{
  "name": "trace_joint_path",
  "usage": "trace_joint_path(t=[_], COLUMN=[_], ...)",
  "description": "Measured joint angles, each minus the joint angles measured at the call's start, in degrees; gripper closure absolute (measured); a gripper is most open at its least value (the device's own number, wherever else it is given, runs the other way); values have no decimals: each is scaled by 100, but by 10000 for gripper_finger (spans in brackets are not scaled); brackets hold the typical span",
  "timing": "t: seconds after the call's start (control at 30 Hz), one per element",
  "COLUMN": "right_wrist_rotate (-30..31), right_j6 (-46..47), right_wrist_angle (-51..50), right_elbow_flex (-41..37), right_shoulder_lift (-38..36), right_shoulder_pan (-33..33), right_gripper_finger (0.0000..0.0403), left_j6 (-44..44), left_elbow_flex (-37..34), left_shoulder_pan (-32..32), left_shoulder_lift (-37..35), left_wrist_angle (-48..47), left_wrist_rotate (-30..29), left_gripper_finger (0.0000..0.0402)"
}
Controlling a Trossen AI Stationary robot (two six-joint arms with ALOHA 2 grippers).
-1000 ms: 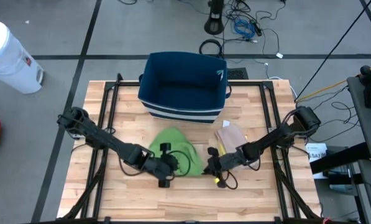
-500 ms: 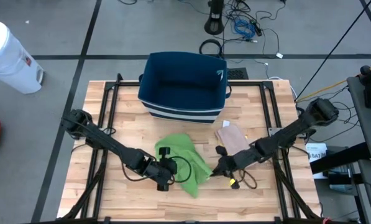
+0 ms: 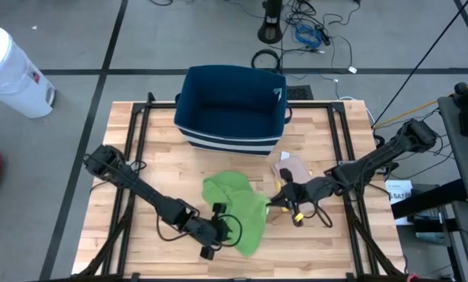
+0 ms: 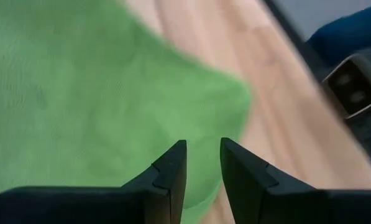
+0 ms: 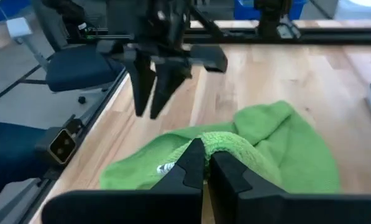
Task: Fold towel
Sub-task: Fold the green towel
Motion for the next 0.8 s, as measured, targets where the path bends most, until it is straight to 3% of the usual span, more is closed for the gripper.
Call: trace_joint_path(t=[0.3, 0.67, 0.8], right_wrist_rotate=[-231, -290, -290], right_j6=[242, 336, 334], right_wrist_angle=[-132, -127, -103], right_elbow_flex=[0, -2, -2], right_shoulder_lift=[367, 555, 555], right_shoulder_pan=[13, 13, 13], right_gripper_finger=[403, 403, 403], left_j6=[602, 952, 992], left_elbow_flex=[4, 0, 0], left_shoulder_pan=[-130, -97, -99], left_shoulder_lift=[308, 1173, 1344], left_wrist_angle=[1034, 2327, 2501], left_wrist_rotate=[8, 518, 556], left_gripper_finger=[298, 298, 278])
